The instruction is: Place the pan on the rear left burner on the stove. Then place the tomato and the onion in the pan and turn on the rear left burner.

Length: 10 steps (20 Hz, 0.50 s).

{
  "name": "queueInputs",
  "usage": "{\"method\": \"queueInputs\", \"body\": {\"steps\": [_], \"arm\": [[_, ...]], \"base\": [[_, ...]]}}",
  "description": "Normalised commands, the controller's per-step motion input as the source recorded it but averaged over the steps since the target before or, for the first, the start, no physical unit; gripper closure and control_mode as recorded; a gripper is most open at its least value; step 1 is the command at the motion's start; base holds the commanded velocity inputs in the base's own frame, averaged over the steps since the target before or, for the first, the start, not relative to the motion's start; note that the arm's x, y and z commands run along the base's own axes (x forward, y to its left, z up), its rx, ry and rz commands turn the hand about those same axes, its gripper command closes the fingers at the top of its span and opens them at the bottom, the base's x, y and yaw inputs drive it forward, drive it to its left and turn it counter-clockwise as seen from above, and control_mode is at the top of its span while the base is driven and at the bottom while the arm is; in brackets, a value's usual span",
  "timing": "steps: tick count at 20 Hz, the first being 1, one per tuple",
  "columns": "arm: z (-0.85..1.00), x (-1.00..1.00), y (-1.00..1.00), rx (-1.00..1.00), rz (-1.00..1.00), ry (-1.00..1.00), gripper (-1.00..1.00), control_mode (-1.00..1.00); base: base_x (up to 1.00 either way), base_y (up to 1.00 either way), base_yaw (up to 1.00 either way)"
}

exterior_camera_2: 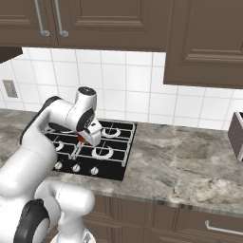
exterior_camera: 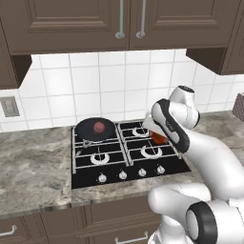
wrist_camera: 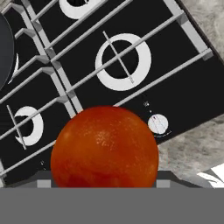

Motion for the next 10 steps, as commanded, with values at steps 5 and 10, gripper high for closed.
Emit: {"method": "queueInputs", "body": {"steps": [5, 10], "arm": [[0.13, 0.31, 0.51, 0.00, 0.00, -0.03, 1.00, -1.00], [0.03, 0.31, 0.48, 0.00, 0.00, -0.02, 1.00, -1.00]], "base": [[0.00, 0.00, 0.00], [0.00, 0.00, 0.00]]}}
